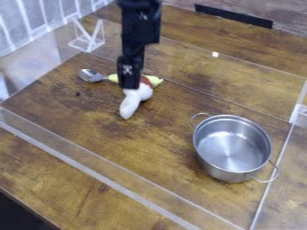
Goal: Remove the mushroom from the silver pot and put it on the table
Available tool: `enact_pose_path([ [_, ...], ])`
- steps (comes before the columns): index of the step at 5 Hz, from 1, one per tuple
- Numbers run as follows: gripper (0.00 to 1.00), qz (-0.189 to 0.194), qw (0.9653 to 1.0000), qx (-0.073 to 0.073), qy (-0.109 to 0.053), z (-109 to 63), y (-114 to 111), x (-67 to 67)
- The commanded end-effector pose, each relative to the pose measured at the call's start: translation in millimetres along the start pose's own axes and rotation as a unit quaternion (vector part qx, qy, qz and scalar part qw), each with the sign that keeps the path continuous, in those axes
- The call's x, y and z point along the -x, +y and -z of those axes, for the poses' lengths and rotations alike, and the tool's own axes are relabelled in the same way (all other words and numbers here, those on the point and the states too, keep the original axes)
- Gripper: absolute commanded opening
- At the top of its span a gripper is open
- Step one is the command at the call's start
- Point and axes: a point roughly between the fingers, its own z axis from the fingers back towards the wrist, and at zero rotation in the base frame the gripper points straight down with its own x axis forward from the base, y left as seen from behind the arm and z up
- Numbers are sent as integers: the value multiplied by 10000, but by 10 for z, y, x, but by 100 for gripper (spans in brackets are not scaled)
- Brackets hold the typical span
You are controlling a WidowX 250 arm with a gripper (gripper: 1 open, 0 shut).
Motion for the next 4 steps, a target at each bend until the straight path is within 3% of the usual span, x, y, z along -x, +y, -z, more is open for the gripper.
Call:
enact_pose_path([
  [1,100,203,9994,-217,-154,-13,-12,42],
  [2,100,441,9987,-190,-191,144,-85,57],
  [4,100,219,9994,-180,-195,155,-146,117],
])
